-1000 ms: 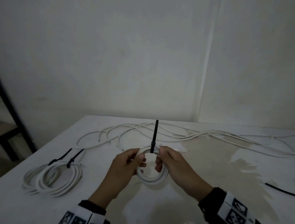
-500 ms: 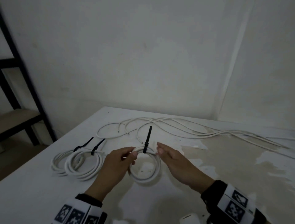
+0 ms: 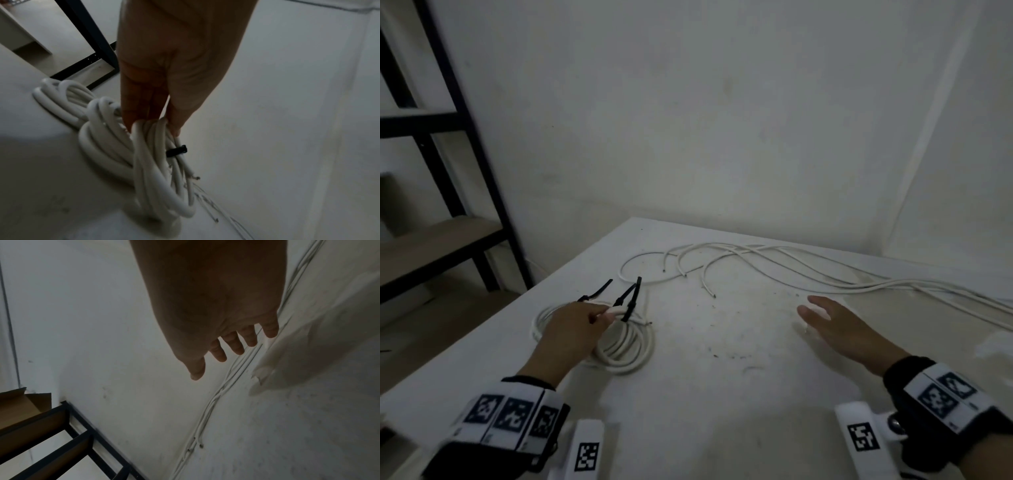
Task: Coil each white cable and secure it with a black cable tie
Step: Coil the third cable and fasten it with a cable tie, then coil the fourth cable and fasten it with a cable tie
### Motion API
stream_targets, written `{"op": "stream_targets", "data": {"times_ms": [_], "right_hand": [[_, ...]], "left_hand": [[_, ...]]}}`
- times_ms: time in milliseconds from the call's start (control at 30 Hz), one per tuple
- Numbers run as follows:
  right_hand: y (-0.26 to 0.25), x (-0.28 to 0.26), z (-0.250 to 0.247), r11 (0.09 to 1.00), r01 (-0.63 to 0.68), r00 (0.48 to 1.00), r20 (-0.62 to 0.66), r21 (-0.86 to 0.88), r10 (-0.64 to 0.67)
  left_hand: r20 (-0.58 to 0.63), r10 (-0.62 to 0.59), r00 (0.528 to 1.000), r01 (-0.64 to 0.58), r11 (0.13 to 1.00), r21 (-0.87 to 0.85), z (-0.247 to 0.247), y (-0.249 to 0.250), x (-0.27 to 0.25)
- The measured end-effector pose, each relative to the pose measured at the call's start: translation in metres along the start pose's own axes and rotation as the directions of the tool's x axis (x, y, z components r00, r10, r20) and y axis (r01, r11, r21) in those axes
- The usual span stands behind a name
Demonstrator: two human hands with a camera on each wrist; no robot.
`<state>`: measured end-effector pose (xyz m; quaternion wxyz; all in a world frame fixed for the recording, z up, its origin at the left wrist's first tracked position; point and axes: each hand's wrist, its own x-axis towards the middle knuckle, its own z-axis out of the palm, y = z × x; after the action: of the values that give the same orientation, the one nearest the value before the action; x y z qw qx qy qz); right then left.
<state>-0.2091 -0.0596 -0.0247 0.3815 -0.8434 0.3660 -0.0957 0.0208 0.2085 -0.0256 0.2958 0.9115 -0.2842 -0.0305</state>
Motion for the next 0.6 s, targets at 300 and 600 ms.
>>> {"op": "stream_targets", "data": {"times_ms": [300, 600], "right_hand": [[0.025, 0.028, -0.007, 0.988, -0.057, 0.998, -0.005, -0.144, 0.057], [0.046, 0.055, -0.018, 0.977, -0.099, 0.995, -0.037, -0.187, 0.094]], "left_hand": [[-0.159, -0.049, 0.986, 0.051, 0.999, 0.01, -0.001, 0.02, 0.009], [-0.093, 0.199, 0.976, -0.194, 0.979, 0.06, 0.034, 0.077, 0.02]]}}
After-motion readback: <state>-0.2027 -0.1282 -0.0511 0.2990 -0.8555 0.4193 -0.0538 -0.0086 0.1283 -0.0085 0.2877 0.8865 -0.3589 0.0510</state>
